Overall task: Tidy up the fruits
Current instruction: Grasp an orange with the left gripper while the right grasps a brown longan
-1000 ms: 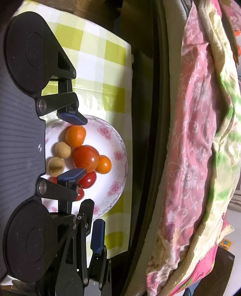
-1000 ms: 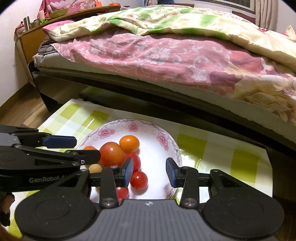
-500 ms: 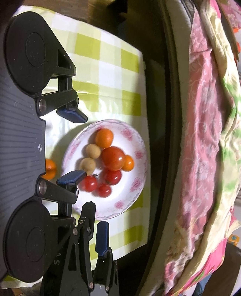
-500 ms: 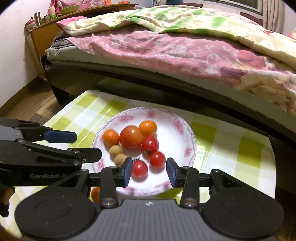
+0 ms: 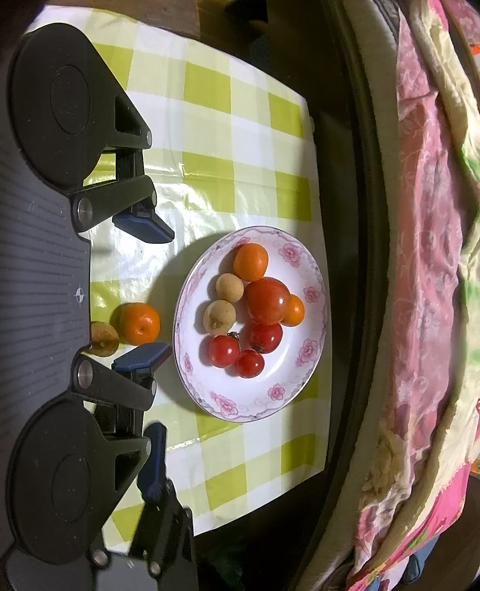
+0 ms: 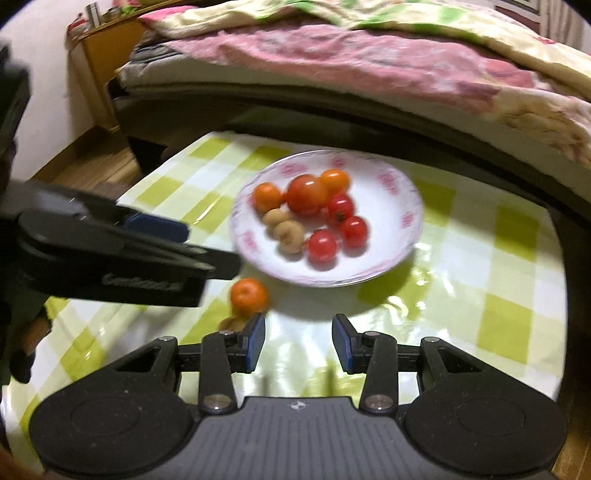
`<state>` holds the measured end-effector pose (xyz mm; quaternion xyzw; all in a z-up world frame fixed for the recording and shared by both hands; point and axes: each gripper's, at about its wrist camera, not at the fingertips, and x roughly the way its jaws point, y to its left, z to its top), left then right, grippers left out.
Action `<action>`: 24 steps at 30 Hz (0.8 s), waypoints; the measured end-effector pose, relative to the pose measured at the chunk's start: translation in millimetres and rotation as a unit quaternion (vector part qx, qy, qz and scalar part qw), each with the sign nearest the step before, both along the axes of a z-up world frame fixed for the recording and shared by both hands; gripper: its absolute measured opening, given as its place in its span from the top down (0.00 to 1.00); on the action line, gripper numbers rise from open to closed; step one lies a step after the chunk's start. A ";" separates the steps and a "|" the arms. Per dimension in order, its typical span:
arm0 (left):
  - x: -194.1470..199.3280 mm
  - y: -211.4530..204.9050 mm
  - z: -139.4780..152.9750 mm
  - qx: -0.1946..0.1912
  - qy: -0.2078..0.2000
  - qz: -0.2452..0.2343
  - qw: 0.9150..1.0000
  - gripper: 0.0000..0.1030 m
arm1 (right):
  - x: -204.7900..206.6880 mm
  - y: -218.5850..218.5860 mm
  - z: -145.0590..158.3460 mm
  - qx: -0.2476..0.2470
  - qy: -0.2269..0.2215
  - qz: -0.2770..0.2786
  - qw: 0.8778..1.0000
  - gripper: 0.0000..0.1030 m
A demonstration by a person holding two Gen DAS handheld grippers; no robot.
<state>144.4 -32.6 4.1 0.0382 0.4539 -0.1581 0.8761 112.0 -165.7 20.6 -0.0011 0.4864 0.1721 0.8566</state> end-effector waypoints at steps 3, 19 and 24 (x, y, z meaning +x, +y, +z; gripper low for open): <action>0.2 2.2 -0.7 -0.002 0.002 0.000 1.000 0.35 | 2.2 11.9 -5.1 -0.002 0.004 0.017 1.000 0.58; 4.8 0.6 -12.9 0.006 0.018 -0.002 1.000 0.35 | 14.9 36.8 -29.6 0.009 0.029 0.053 0.998 0.71; 4.4 -5.8 -20.8 0.013 0.028 -0.015 0.999 0.35 | 4.8 19.2 -22.4 0.010 0.036 0.046 0.998 0.72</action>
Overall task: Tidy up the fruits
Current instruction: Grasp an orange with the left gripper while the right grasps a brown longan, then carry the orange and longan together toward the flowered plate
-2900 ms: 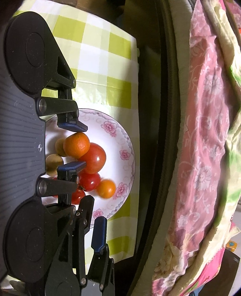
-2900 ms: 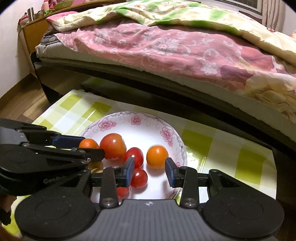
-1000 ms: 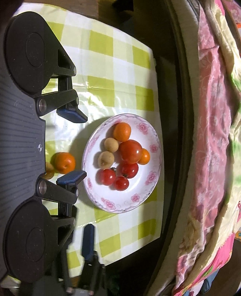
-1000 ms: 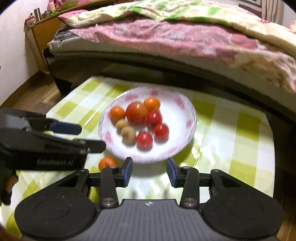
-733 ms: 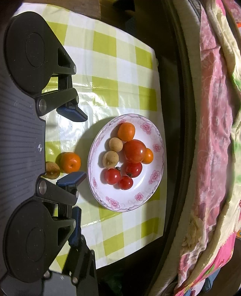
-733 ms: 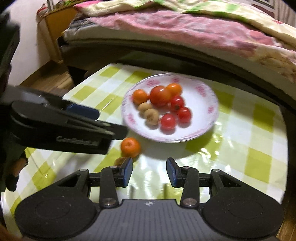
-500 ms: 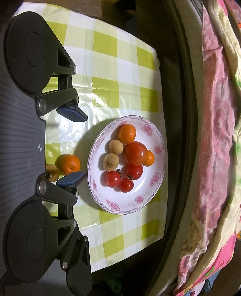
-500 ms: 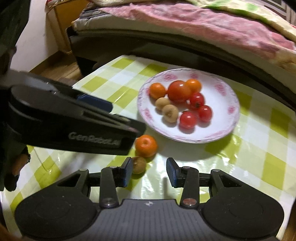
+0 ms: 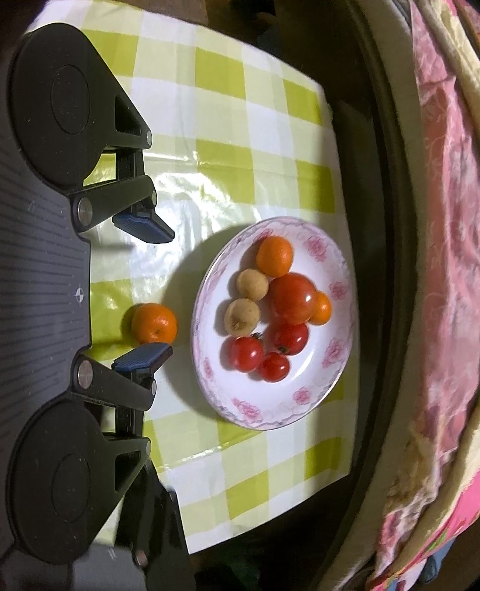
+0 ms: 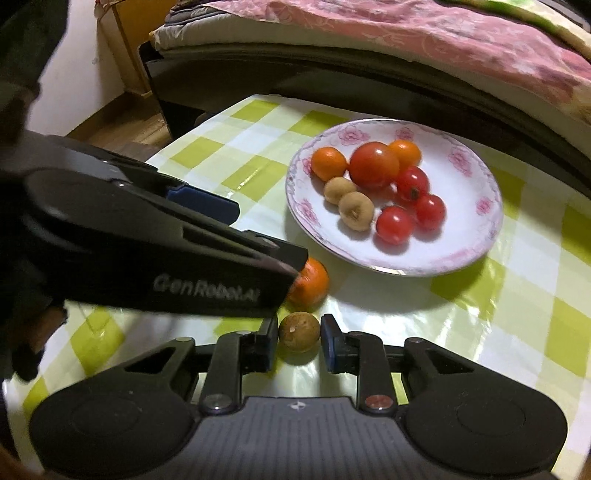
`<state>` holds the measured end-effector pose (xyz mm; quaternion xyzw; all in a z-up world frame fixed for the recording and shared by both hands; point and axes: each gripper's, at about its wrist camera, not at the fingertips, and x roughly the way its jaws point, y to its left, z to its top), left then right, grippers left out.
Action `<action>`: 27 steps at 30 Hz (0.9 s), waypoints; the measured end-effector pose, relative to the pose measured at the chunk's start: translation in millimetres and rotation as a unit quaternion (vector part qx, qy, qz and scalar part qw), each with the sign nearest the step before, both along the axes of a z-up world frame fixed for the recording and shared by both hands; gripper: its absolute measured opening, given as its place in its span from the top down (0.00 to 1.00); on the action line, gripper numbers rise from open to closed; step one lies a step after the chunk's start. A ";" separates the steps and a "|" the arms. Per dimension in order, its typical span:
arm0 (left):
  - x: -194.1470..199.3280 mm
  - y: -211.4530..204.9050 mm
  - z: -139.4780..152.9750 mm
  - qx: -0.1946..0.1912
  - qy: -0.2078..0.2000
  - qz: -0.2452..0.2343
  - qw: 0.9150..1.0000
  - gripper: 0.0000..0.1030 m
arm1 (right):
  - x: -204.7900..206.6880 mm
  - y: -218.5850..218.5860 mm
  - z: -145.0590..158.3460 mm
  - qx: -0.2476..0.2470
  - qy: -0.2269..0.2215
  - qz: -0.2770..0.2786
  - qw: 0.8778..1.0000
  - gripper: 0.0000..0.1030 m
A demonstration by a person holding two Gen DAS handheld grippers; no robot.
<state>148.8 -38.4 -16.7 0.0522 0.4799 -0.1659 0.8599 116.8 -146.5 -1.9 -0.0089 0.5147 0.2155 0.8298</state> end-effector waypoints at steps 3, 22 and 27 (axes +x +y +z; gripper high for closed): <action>-0.5 -6.6 -8.8 0.011 0.004 -0.009 1.000 0.38 | -7.2 -17.0 2.3 -0.006 0.006 -0.019 1.000 0.72; 1.3 -24.4 -23.8 0.015 0.000 -0.037 0.999 0.59 | -11.0 -47.7 -0.9 -0.022 0.015 -0.052 0.998 0.72; -7.4 -22.5 -22.3 0.018 0.000 -0.036 0.999 0.61 | -12.3 -47.9 -1.5 -0.024 0.015 -0.051 0.998 0.72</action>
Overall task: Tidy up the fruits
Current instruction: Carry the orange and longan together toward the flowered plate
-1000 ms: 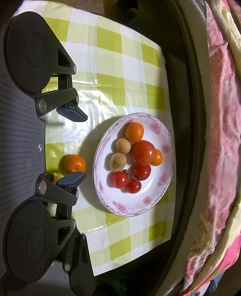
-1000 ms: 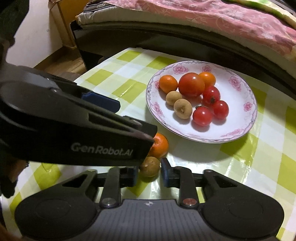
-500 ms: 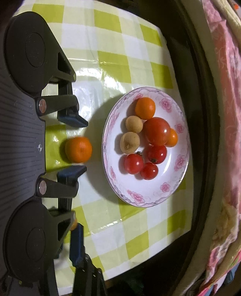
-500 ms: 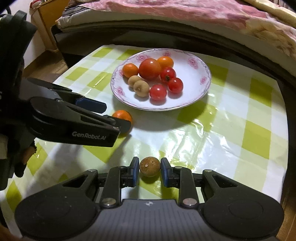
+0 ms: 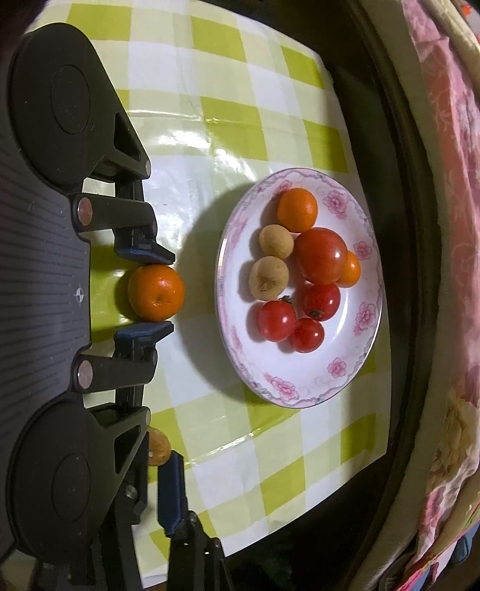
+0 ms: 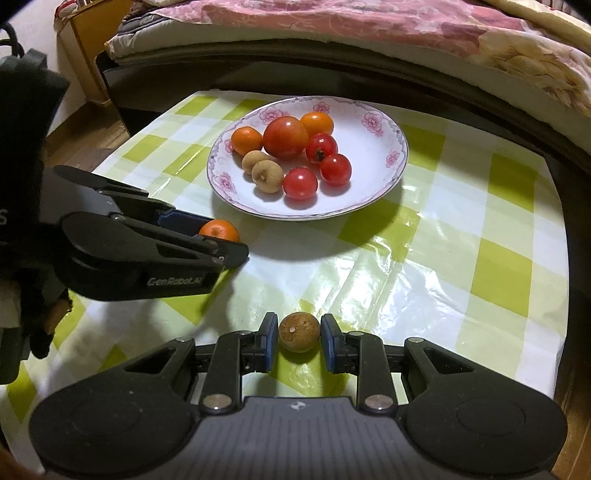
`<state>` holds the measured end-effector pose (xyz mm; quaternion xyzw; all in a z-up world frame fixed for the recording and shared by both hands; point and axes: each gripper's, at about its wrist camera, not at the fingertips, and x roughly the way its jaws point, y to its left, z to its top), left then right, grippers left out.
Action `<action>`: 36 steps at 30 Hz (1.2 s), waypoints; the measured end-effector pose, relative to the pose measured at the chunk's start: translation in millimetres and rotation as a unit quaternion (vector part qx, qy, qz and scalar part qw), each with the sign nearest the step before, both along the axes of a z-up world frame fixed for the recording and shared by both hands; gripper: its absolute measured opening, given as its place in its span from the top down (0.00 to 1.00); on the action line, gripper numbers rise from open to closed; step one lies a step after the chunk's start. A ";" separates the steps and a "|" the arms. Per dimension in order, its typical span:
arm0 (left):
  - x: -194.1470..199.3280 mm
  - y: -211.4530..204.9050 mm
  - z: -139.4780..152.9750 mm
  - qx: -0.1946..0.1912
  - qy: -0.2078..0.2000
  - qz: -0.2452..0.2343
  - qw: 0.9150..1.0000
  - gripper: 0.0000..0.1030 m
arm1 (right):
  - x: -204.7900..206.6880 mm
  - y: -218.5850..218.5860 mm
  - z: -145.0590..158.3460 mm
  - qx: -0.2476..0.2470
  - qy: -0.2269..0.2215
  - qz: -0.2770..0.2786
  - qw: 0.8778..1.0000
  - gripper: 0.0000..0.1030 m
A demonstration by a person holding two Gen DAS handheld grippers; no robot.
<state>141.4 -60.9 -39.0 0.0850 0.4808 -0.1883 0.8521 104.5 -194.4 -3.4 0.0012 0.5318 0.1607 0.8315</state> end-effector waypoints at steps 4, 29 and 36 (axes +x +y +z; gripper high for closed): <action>-17.9 6.7 6.0 0.005 0.007 -0.002 1.000 0.61 | -6.9 -3.9 3.7 0.003 -0.002 -0.003 1.000 0.72; -90.4 25.7 4.8 0.029 0.009 -0.035 0.999 0.48 | -60.9 23.3 0.2 -0.032 -0.004 0.029 0.999 0.71; -94.7 25.1 6.7 0.021 0.012 -0.040 0.999 0.40 | -59.3 16.5 4.4 -0.024 -0.010 0.016 1.000 0.63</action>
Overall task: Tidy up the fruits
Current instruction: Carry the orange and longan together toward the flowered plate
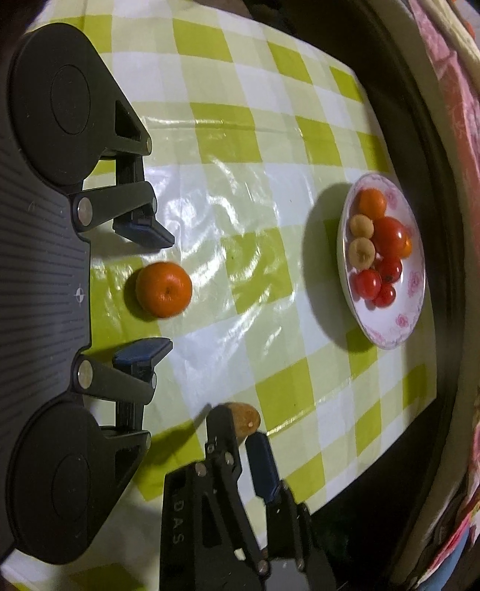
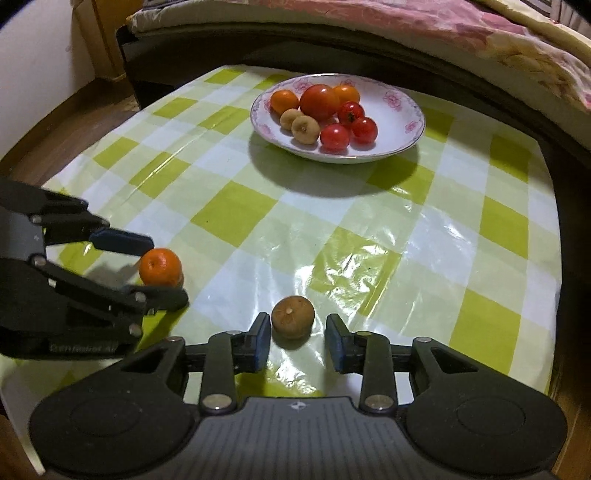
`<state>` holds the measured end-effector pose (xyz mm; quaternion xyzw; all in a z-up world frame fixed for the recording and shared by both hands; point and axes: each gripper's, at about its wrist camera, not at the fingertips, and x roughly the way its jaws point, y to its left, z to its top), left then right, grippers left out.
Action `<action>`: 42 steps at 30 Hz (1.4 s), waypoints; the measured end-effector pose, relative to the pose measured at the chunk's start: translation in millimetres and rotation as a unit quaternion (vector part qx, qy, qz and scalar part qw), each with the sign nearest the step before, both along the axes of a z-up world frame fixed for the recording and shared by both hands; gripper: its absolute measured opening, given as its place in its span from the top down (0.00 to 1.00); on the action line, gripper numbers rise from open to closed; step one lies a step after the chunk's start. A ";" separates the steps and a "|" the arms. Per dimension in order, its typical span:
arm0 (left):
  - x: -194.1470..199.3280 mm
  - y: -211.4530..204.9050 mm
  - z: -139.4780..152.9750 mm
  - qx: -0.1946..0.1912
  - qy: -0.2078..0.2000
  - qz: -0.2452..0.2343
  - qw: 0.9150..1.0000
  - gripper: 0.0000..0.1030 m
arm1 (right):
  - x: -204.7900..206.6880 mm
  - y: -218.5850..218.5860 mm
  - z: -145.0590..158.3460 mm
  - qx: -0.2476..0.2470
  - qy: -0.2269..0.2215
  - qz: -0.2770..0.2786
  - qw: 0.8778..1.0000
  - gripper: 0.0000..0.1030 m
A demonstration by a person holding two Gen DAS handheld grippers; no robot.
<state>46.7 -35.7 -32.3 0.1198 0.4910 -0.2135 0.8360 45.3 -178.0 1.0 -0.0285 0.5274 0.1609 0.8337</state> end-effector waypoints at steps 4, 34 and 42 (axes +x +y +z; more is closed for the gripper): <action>0.9 -4.1 -1.6 -0.002 -0.001 -0.005 1.000 0.40 | 1.9 -0.5 0.9 0.003 -0.003 0.001 1.000 0.61; 6.2 -7.1 -3.2 0.000 0.007 0.002 1.000 0.57 | 11.5 4.6 -5.7 -0.032 0.003 0.013 0.999 0.70; 5.4 -7.4 -3.5 0.002 0.006 0.001 1.000 0.58 | 11.2 4.8 -6.4 -0.032 0.004 0.014 0.999 0.70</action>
